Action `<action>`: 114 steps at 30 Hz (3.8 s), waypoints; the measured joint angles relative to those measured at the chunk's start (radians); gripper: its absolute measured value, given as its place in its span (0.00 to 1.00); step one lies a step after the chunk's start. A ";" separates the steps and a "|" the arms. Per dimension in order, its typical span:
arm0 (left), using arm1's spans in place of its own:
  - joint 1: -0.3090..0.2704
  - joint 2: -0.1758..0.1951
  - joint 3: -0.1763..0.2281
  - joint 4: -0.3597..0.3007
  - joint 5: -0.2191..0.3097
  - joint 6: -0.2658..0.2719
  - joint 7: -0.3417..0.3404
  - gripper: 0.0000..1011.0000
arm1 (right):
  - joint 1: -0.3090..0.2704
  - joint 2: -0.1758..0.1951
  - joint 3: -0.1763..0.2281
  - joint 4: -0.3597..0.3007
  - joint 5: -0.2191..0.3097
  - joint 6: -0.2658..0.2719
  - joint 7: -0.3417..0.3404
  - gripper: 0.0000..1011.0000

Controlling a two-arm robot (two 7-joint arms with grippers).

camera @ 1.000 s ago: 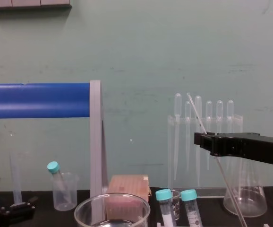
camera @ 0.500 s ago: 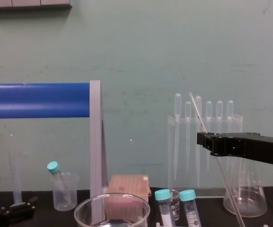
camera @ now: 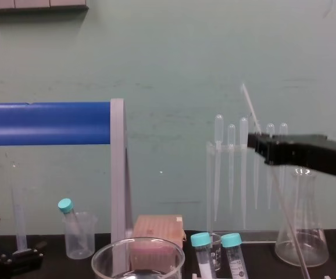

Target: Hold the thermometer with one hand and immerse one end into the beaker, then reinsert it into the test tube rack.

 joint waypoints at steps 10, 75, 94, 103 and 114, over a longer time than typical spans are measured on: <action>0.000 0.000 0.000 0.000 0.000 0.000 0.000 1.00 | 0.018 -0.027 0.057 -0.044 0.065 -0.050 0.061 0.06; 0.000 0.000 0.000 0.000 0.000 0.000 0.000 1.00 | 0.319 -0.162 -0.251 0.475 0.392 -0.313 0.647 0.06; 0.000 0.000 0.000 0.000 0.000 0.000 0.000 1.00 | 0.327 -0.167 -0.275 0.541 0.361 -0.324 0.672 0.06; 0.000 0.000 0.000 0.000 0.000 0.000 0.000 1.00 | 0.329 -0.167 -0.277 0.542 0.360 -0.312 0.674 0.06; 0.000 0.000 0.000 0.000 0.000 0.000 0.000 1.00 | 0.328 -0.167 -0.277 0.541 0.359 -0.312 0.674 0.06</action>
